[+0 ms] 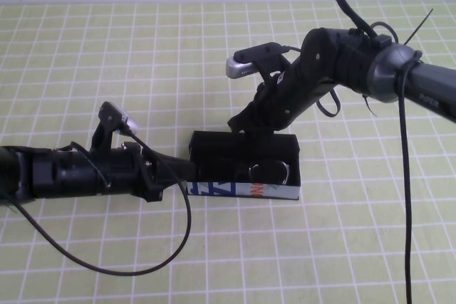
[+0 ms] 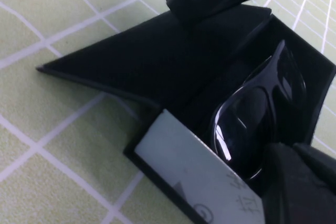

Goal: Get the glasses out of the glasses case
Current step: Pick up the glasses from the glasses case

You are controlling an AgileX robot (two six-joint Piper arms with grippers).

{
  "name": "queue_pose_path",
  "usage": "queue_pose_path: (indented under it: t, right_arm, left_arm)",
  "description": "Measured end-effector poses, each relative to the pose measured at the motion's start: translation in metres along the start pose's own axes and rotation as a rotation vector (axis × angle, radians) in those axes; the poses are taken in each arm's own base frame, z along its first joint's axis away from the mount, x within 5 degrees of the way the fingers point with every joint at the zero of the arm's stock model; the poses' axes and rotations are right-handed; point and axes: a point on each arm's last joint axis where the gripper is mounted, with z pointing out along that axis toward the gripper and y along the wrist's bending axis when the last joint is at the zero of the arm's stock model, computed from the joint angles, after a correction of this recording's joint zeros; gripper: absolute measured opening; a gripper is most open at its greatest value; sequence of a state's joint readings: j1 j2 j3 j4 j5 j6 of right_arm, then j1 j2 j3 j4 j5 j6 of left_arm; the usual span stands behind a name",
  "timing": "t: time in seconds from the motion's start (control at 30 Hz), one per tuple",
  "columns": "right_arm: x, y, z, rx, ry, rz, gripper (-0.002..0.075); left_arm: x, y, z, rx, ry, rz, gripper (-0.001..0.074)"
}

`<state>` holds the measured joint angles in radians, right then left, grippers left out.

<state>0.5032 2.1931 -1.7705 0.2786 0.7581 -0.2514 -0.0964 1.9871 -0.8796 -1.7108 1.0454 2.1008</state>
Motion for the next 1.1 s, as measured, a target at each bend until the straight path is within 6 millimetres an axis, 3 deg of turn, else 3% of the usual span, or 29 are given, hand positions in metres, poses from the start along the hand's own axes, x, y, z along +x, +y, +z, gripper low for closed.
queue_pose_path:
  t: [0.1, 0.2, 0.37, 0.47, 0.57, 0.8, 1.1]
  right_arm:
    - [-0.001, 0.002, -0.005, -0.008, 0.017, -0.031, -0.0016]
    - [-0.004, 0.008, -0.022, -0.025, 0.035, -0.109, -0.0017]
    - [-0.003, 0.036, -0.068, -0.104, 0.087, -0.420, -0.0017]
    - [0.005, 0.050, -0.081, -0.169, 0.147, -0.570, -0.0011]
    - [0.009, 0.056, -0.082, -0.203, 0.179, -0.667, 0.0034]
    - [0.013, 0.061, -0.073, -0.236, 0.200, -0.795, 0.0257]
    - [0.016, 0.056, -0.040, -0.178, 0.240, -0.859, 0.0298]
  left_arm:
    - [0.000, 0.000, 0.000, 0.000, 0.000, 0.000, -0.0004]
    - [0.000, 0.000, 0.000, 0.001, 0.001, 0.001, -0.0004]
    - [0.000, 0.000, 0.000, 0.001, 0.001, 0.001, -0.0004]
    - [0.000, 0.000, 0.000, 0.001, 0.001, 0.001, -0.0004]
    - [0.000, 0.000, 0.000, 0.001, 0.001, 0.000, -0.0004]
    - [0.000, 0.000, 0.000, 0.001, 0.001, -0.001, -0.0004]
    - [0.000, 0.000, 0.000, 0.001, 0.001, -0.002, -0.0004]
